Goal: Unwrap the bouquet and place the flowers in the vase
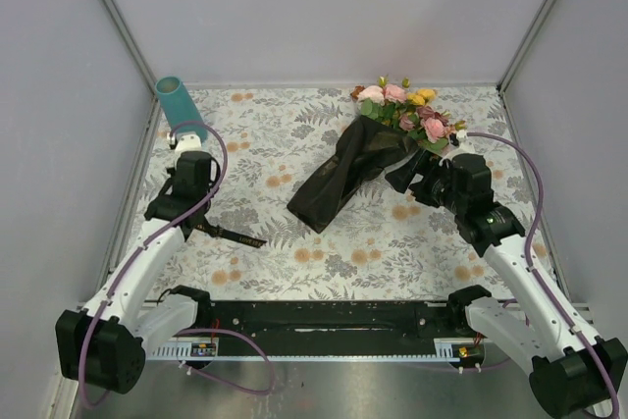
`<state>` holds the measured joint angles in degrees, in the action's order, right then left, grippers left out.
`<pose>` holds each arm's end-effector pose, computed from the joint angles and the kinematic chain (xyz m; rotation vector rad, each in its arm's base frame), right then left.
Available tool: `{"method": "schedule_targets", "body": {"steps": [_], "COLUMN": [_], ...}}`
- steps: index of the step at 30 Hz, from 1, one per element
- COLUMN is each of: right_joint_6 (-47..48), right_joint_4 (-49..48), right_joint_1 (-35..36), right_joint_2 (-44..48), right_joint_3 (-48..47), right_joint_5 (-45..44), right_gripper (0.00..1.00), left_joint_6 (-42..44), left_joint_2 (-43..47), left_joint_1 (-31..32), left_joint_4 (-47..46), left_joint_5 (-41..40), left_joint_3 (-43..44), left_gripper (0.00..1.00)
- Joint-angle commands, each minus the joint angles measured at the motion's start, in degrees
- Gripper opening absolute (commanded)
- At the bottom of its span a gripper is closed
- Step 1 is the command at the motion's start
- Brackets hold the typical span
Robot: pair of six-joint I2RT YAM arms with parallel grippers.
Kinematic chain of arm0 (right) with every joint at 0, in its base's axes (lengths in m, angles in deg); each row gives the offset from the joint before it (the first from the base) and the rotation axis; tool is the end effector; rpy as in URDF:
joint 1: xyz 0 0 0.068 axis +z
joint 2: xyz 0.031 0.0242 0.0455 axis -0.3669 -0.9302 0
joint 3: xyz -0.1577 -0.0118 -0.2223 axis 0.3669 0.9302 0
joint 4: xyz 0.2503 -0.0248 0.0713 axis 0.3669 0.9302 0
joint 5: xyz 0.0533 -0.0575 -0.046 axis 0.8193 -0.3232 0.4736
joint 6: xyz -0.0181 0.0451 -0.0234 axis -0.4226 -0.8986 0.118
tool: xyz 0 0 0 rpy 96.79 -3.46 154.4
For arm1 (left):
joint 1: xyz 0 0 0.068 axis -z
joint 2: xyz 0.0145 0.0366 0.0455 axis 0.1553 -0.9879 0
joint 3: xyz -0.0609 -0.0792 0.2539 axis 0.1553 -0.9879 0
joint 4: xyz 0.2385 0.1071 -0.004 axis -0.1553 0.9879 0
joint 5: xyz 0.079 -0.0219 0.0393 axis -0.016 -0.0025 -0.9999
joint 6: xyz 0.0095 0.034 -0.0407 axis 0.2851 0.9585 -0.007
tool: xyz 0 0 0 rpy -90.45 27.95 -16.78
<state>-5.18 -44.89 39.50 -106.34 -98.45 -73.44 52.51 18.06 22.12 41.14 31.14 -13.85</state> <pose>0.1841 0.0654 0.3044 0.2446 2.0674 0.7589 0.2052 -0.0280 0.2833 -0.2579 2.1205 0.4087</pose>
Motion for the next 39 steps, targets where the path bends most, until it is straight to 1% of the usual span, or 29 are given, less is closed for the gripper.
{"method": "schedule_targets", "body": {"steps": [1, 2, 4, 6, 7, 8, 9, 10, 11, 15, 16, 19, 21, 22, 24, 26, 29, 31, 35, 36, 39], "right_joint_6": [-2.8, -3.1, -3.9, -4.8, -5.1, -5.4, -5.7, -5.9, -6.1, -7.3, -7.5, -8.0, -8.1, -8.0, -7.9, -7.9, -7.3, -7.3, -8.6, -8.9, -8.8], "right_joint_4": [-1.9, -2.3, -2.6, -2.9, -3.1, -3.2, -3.3, -3.6, -3.9, -5.5, -6.4, -9.7, -12.1, -13.6, -16.2, -18.2, -22.5, -26.2, -32.9, -33.9, -35.4], "right_joint_1": [-0.1, -0.1, -0.1, -0.1, -0.1, -0.1, -0.1, -0.2, -0.1, -0.1, -0.1, -0.1, -0.1, -0.1, -0.1, -0.1, -0.1, -0.1, -0.1, -0.1, -0.2], "right_joint_2": [-0.1, -0.1, -0.2, -0.2, -0.3, -0.6, -0.8, -0.9, -1.0, -1.3, -1.4, -2.2, -3.0, -3.7, -5.5, -7.4, -11.2, -13.7, -19.1, -20.7, -24.8], "right_joint_3": [0.5, 0.8, 1.3, 2.0, 2.3, 2.4, 2.7, 2.9, 3.1, 4.5, 4.9, 6.4, 7.7, 8.0, 8.9, 9.0, 8.4, 8.0, 6.7, 6.0, 2.9], "right_joint_5": [-3.7, -3.8, -4.6, -5.4, -5.6, -5.6, -5.6, -5.7, -5.7, -6.4, -6.1, -5.0, -4.2, -3.9, -3.7, -3.1, 0.2, 2.6, 5.1, 5.5, 5.6], "right_gripper": [0.88, 0.88, 0.88, 0.87, 0.87, 0.87, 0.87, 0.87, 0.87, 0.87, 0.87, 0.86, 0.85, 0.85, 0.84, 0.82, 0.77, 0.70, 0.51, 0.47, 0.42], "left_joint_6": [-11.1, -12.7, -14.4, -16.1, -16.3, -15.7, -14.6, -13.8, -13.0, -12.0, -11.0, -10.2, -9.9, -10.0, -9.3, -8.4, -8.2, -9.2, -13.3, -14.0, -14.9], "left_joint_2": [-0.3, -0.4, -0.9, -1.6, -1.8, -1.9, -1.7, -1.1, -0.5, 2.8, 3.1, 3.5, 3.6, 3.5, 2.3, 1.3, 0.6, 0.5, -0.9, -1.7, -5.0], "left_joint_1": [-0.3, -0.3, -0.2, -0.2, -0.3, -0.3, -0.3, -0.3, -0.2, -0.3, -0.2, -0.1, 0.8, 1.9, 5.7, 11.3, 19.1, 24.0, 31.9, 33.5, 37.6], "left_joint_4": [-1.6, -1.6, -1.3, 0.5, 1.2, 1.5, 1.5, 1.5, 1.3, 2.3, 2.9, 4.2, 4.1, 4.2, 5.6, 6.6, 6.6, 4.7, -2.6, -4.3, -7.7], "left_joint_5": [2.0, 2.0, 2.7, 1.5, 1.4, 2.1, 3.7, 5.6, 8.2, 17.3, 19.9, 27.8, 35.4, 37.9, 40.3, 40.6, 40.7, 42.6, 46.1, 46.5, 46.8], "left_joint_3": [-4.3, -5.1, -5.6, -4.9, -4.3, -4.1, -4.0, -3.9, -3.9, -2.0, -1.1, 2.4, 3.9, 4.8, 6.8, 9.0, 11.8, 12.3, 11.0, 10.6, 10.4], "left_gripper": [0.08, 0.10, 0.10, 0.13, 0.18, 0.27, 0.39, 0.47, 0.52, 0.83, 0.86, 0.85, 0.82, 0.81, 0.79, 0.76, 0.72, 0.69, 0.63, 0.62, 0.56]}}
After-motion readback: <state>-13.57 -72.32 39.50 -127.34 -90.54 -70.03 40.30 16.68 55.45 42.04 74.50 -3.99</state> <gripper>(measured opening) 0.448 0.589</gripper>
